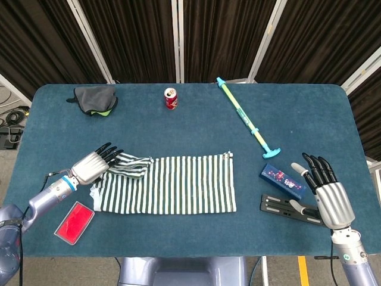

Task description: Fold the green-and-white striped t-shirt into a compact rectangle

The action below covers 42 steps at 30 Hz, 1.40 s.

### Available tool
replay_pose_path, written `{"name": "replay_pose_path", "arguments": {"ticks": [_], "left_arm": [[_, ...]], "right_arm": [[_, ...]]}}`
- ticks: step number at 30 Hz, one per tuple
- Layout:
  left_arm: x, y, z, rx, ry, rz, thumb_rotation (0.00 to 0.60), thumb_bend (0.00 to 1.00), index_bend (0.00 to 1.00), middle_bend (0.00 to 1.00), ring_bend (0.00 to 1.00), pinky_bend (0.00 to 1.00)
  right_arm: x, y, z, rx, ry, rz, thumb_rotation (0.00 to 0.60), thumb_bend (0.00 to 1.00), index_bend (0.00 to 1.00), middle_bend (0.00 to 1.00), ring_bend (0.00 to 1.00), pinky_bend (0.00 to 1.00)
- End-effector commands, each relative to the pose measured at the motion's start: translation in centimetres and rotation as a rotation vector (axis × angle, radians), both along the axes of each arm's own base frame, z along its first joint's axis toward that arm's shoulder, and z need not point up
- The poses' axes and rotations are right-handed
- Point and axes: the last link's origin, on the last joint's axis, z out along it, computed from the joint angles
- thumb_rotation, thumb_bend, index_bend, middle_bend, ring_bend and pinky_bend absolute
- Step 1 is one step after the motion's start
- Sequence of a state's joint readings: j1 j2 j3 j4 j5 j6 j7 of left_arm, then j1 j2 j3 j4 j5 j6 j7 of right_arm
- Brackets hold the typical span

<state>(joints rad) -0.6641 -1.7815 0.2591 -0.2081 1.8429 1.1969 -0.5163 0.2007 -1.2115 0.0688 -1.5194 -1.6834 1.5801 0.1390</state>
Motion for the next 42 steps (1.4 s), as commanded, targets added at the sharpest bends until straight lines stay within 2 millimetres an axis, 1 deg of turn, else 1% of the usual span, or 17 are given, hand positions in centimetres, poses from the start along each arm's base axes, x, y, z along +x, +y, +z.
{"name": "replay_pose_path", "arguments": {"ticks": [1,11,20,24,26,28,33,36,40,42], "left_arm": [[-0.1,0.0,-0.1,0.0,0.003,0.006,0.6,0.1,0.18,0.0,0.0,0.0],[-0.8,0.4,1.1,0.028,0.01,0.031,0.6,0.1,0.19,0.0,0.0,0.0],[-0.9,0.4,0.6,0.027,0.012,0.047,0.6,0.1,0.2,0.0,0.0,0.0],[-0.7,0.3,0.2,0.024,-0.003,0.051,0.6,0.13,0.21,0.0,0.0,0.0],[-0.6,0.2,-0.1,0.021,-0.006,0.052,0.6,0.16,0.21,0.0,0.0,0.0],[-0.4,0.2,-0.3,0.018,-0.011,0.053,0.6,0.21,0.23,0.0,0.0,0.0],[-0.1,0.0,-0.8,0.011,-0.031,0.051,0.6,0.26,0.3,0.0,0.0,0.0],[-0.1,-0.1,-1.0,0.007,-0.037,0.054,0.6,0.33,0.33,0.0,0.0,0.0],[0.1,0.0,-1.1,0.006,-0.042,0.048,0.6,0.41,0.34,0.0,0.0,0.0],[0.2,0.0,-1.0,0.009,-0.045,0.043,0.6,0.44,0.35,0.0,0.0,0.0]], "right_arm": [[0.0,0.0,0.0,-0.001,0.0,0.0,0.6,0.0,0.22,0.0,0.0,0.0],[-0.1,-0.1,0.0,0.0,0.001,-0.004,0.6,0.0,0.22,0.0,0.0,0.0],[0.0,-0.1,-0.1,-0.002,0.002,-0.005,0.6,0.0,0.22,0.0,0.0,0.0],[0.0,-0.1,-0.1,-0.001,0.003,-0.003,0.6,0.0,0.22,0.0,0.0,0.0],[0.0,0.0,-0.1,-0.001,0.003,-0.002,0.6,0.0,0.22,0.0,0.0,0.0],[0.0,0.0,0.0,-0.003,0.002,0.0,0.6,0.0,0.22,0.0,0.0,0.0],[0.0,0.0,0.1,-0.005,0.001,0.002,0.6,0.0,0.22,0.0,0.0,0.0],[0.1,0.0,0.1,-0.005,0.001,0.005,0.6,0.0,0.22,0.0,0.0,0.0],[0.1,0.1,0.0,-0.004,0.002,0.004,0.6,0.0,0.22,0.0,0.0,0.0],[0.1,0.1,0.0,-0.004,0.002,0.005,0.6,0.0,0.22,0.0,0.0,0.0]]}}
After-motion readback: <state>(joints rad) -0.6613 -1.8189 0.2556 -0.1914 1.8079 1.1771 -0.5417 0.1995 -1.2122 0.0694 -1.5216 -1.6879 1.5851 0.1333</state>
